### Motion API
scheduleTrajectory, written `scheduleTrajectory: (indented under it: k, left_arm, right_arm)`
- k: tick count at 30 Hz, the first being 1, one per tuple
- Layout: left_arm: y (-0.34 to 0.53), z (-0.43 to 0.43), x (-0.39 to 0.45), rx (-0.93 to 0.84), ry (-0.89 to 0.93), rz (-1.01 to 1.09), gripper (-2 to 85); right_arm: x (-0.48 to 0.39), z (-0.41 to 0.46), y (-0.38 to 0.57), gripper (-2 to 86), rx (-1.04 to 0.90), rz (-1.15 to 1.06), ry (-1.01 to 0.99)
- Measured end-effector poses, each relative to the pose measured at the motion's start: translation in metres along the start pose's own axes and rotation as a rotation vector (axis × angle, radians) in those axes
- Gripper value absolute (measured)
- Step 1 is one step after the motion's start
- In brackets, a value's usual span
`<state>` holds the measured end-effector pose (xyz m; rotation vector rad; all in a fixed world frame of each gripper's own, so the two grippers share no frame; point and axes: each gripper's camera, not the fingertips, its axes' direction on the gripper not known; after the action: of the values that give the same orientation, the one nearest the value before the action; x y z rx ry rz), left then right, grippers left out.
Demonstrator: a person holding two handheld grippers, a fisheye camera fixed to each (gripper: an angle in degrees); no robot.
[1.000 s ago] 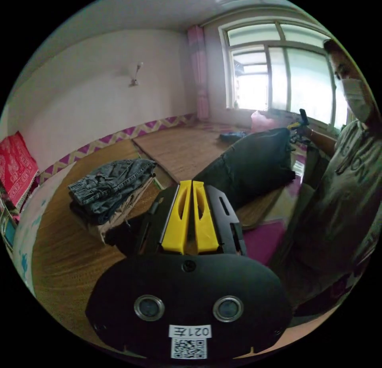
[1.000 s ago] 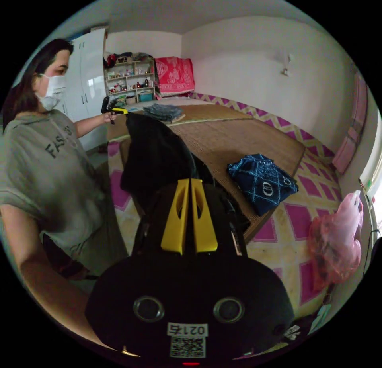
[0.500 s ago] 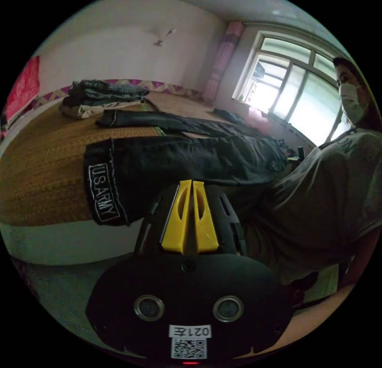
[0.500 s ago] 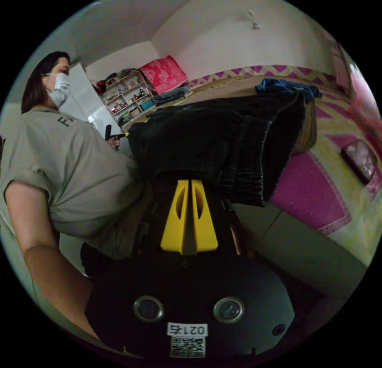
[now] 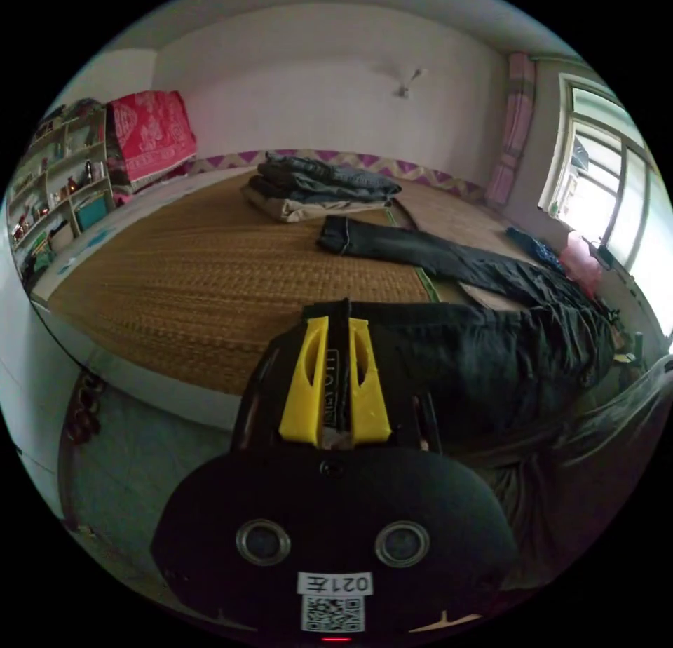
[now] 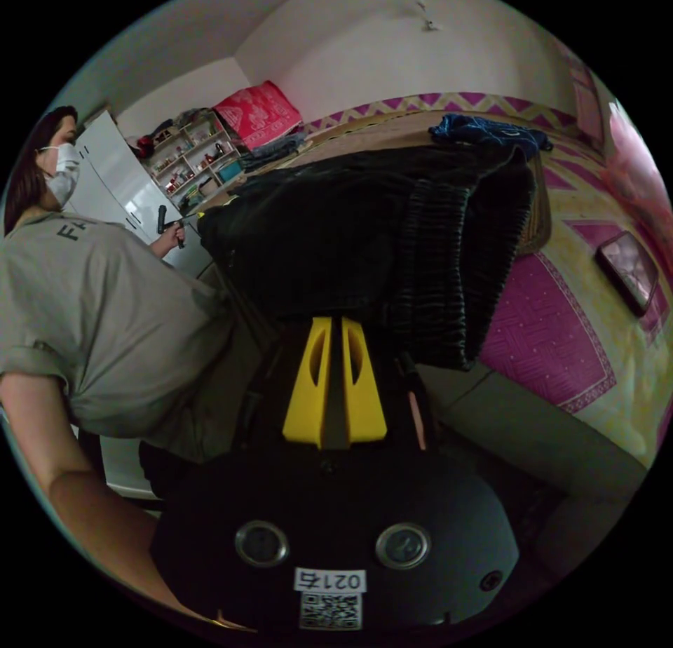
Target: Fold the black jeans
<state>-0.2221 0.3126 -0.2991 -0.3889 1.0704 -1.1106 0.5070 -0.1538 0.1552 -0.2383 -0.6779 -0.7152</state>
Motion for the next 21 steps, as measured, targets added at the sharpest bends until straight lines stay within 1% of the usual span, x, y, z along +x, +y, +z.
scheduleTrajectory:
  k: [5,6,7,8,9,10,11,12,14,16,18,20,21]
  left_arm:
    - [-0.013,0.014,0.018,-0.023,-0.055,0.074,1.3]
    - [-0.017,0.016,0.022,-0.045,-0.071,0.088,0.5]
    - [-0.022,0.017,0.027,-0.07,-0.086,0.113,0.0]
    - [-0.024,0.018,0.029,-0.082,-0.094,0.125,-0.2]
    - [-0.027,0.019,0.031,-0.101,-0.1,0.136,-0.4]
    - [-0.029,0.021,0.031,-0.113,-0.098,0.131,-0.6]
    - [-0.031,0.021,0.031,-0.118,-0.096,0.126,-0.7]
    - [-0.034,0.023,0.03,-0.127,-0.094,0.115,-0.8]
    - [-0.041,0.027,0.029,-0.145,-0.098,0.108,-0.9]
    - [-0.056,0.034,0.025,-0.166,-0.091,0.081,-0.9]
    - [-0.07,0.042,0.024,-0.182,-0.08,0.092,-1.0]
    - [-0.084,0.055,0.025,-0.218,-0.078,0.11,-1.0]
    - [-0.092,0.063,0.027,-0.234,-0.082,0.117,-1.0]
  right_arm:
    - [-0.004,-0.013,-0.009,0.5,-0.027,0.009,-0.003]
    - [-0.012,-0.025,-0.013,0.5,-0.058,-0.038,-0.034]
    - [-0.022,-0.046,-0.015,0.7,-0.046,-0.107,-0.089]
    - [-0.026,-0.061,-0.015,0.9,-0.005,-0.132,-0.105]
    - [-0.03,-0.092,-0.015,1.9,0.13,-0.151,-0.097]
    - [-0.03,-0.116,-0.017,3.5,0.273,-0.143,-0.048]
    - [-0.028,-0.125,-0.02,5.5,0.341,-0.126,-0.013]
    - [-0.021,-0.134,-0.028,9.5,0.435,-0.073,0.053]
    - [-0.009,-0.126,-0.053,11.1,0.417,-0.028,0.141]
    - [0.016,-0.101,-0.092,11.3,0.245,0.081,0.321]
    - [0.043,-0.096,-0.108,11.4,0.241,0.176,0.391]
    - [0.071,-0.1,-0.119,11.8,0.27,0.267,0.406]
    - [0.09,-0.099,-0.128,12.4,0.241,0.323,0.408]
